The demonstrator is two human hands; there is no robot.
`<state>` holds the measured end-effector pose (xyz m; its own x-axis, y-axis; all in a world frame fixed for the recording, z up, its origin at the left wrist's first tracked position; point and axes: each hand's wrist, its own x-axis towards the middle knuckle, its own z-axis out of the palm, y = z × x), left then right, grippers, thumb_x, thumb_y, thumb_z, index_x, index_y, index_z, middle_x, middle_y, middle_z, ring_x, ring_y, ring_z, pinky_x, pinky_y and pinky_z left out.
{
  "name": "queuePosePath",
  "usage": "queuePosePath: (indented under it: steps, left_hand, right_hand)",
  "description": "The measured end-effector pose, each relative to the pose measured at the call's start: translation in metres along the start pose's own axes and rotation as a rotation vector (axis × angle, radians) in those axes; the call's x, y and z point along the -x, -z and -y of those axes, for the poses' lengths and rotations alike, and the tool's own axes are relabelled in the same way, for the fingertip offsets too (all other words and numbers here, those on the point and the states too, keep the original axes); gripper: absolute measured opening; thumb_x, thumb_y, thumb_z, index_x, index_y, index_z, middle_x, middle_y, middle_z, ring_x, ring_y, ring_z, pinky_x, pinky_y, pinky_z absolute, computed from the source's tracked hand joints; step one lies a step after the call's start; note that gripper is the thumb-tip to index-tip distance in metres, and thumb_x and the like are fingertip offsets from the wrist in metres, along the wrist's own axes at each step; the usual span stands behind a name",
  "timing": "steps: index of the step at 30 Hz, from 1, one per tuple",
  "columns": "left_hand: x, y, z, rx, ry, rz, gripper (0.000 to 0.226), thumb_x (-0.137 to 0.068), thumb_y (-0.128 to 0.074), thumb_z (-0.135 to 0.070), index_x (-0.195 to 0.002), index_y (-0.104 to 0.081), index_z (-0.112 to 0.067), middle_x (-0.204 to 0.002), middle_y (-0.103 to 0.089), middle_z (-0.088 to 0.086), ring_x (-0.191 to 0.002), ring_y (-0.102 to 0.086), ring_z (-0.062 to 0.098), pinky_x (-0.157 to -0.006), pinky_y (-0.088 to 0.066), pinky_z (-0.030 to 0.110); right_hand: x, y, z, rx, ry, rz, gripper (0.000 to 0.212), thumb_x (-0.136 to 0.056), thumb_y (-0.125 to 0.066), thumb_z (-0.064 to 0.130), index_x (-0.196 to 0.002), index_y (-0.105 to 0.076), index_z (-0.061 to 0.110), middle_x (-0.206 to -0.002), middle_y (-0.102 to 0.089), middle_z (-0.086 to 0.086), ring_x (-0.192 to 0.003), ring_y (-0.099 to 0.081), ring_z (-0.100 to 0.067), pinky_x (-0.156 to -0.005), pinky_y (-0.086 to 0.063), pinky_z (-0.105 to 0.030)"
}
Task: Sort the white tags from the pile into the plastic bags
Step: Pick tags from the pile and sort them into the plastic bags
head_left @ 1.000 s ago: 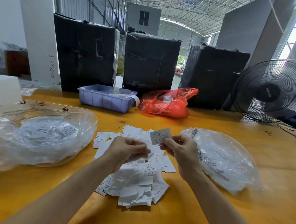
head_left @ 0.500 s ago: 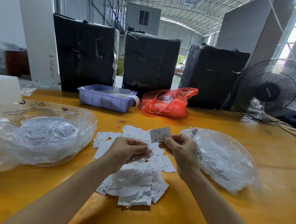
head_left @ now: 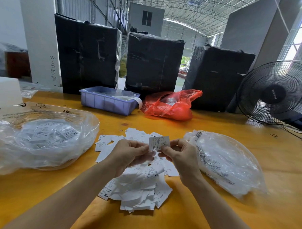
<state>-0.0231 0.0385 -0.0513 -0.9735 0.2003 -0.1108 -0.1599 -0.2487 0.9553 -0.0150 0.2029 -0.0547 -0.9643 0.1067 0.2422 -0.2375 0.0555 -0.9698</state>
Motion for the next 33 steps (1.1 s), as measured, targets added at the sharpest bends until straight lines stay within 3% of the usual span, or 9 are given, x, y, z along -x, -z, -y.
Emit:
queuePosePath:
  steps: [6,15,22,27,33]
  left_hand:
    - [0.0019,-0.0019,0.0009,-0.069,0.006,0.028,0.008,-0.086,-0.061,0.001,-0.089,-0.068,0.002,-0.080,-0.073,0.017,-0.067,-0.072,0.020,-0.057,-0.056,0.022]
    - [0.0028,-0.0041,0.0010,-0.120,0.013,0.016,0.011,-0.087,-0.062,-0.003,-0.090,-0.068,0.005,-0.086,-0.073,0.019,-0.072,-0.073,0.020,-0.062,-0.058,0.022]
    - [0.0044,-0.0046,0.0021,-0.202,0.003,0.046,0.013,-0.089,-0.061,-0.010,-0.089,-0.071,-0.001,-0.090,-0.074,0.017,-0.088,-0.071,0.028,-0.086,-0.055,0.035]
    - [0.0045,-0.0049,0.0005,-0.131,0.013,0.060,0.013,-0.087,-0.062,-0.004,-0.091,-0.070,0.006,-0.088,-0.072,0.022,-0.072,-0.072,0.021,-0.064,-0.058,0.022]
    - [0.0050,-0.0042,0.0006,-0.141,0.011,0.069,0.014,-0.088,-0.061,-0.005,-0.091,-0.071,0.005,-0.088,-0.072,0.022,-0.069,-0.071,0.020,-0.057,-0.056,0.020]
  right_hand:
    - [0.0042,-0.0015,0.0047,0.095,0.094,0.142,0.018,-0.080,-0.069,-0.003,-0.089,-0.065,0.013,-0.075,-0.070,-0.002,-0.060,-0.065,-0.008,-0.059,-0.052,-0.018]
    - [0.0019,0.0009,0.0076,-0.001,0.067,0.035,0.015,-0.081,-0.068,0.001,-0.081,-0.071,0.016,-0.069,-0.072,-0.003,-0.058,-0.064,-0.010,-0.055,-0.048,-0.015]
    - [0.0039,-0.0016,0.0072,0.038,0.072,0.046,0.016,-0.080,-0.069,0.001,-0.080,-0.071,0.017,-0.067,-0.070,0.000,-0.056,-0.062,-0.006,-0.052,-0.046,-0.013]
    - [0.0033,-0.0017,0.0066,0.041,0.088,0.037,0.017,-0.081,-0.069,0.000,-0.081,-0.070,0.018,-0.065,-0.070,0.001,-0.056,-0.063,-0.008,-0.054,-0.049,-0.016]
    - [0.0039,-0.0026,0.0053,0.062,0.101,0.034,0.018,-0.081,-0.068,0.000,-0.080,-0.069,0.017,-0.066,-0.070,0.000,-0.055,-0.063,-0.006,-0.054,-0.050,-0.015]
